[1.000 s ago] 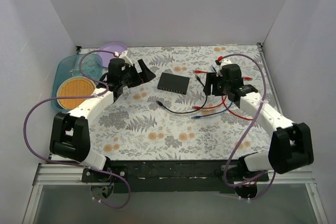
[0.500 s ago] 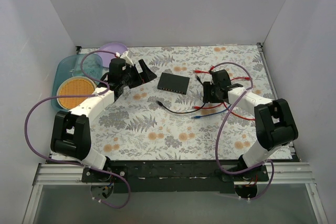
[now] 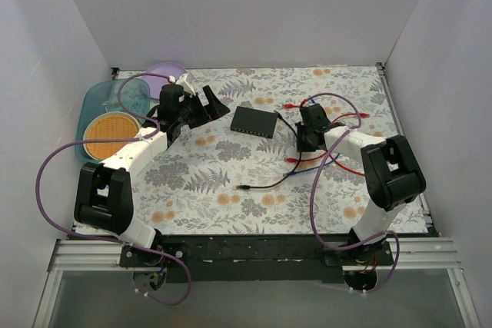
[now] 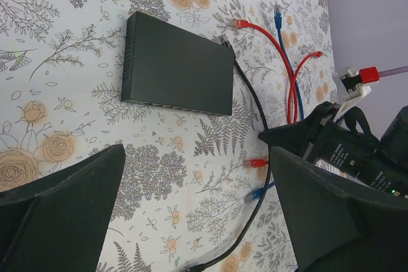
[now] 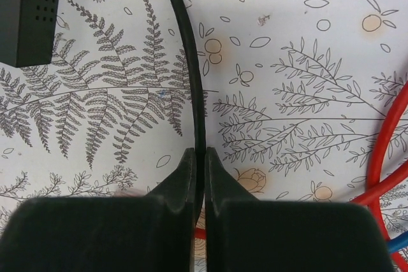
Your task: Insert the plug into the switch port
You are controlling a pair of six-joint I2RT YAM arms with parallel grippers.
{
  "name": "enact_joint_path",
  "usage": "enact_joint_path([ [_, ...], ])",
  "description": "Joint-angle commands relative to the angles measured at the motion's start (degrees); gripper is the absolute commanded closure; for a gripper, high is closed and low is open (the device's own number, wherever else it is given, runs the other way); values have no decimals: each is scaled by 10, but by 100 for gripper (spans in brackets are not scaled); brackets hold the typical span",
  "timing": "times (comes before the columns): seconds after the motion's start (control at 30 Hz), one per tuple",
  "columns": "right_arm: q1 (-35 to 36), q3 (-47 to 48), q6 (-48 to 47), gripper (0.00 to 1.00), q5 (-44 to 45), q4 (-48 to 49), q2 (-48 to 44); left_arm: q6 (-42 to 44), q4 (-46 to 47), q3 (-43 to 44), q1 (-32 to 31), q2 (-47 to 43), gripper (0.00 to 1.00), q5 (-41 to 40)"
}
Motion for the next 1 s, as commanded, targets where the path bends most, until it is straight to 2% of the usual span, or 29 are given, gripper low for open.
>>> enact_joint_path([
  [0.0,8,5,6,99,-6,13,-60,1,0,18,1,-17,2,7],
  [0.17,12,23,-9,99,-17,3,-148,-25,11,16,1,-19,2,46],
  [0.37,50,52,-40,99,-25,-17,-210,-85,112,12,-14,-15,2,152],
  [0.5,81,73,-39,99,-20,-43,-220,-95,132,22,-44,-20,2,155],
  [0.9,163,65,-22,99,-6,-46,-246,-124,174,4,-59,-28,2,142],
  [0.97,170,66,-23,99,-5,-48,-246,-121,168,6,-59,-26,6,138],
])
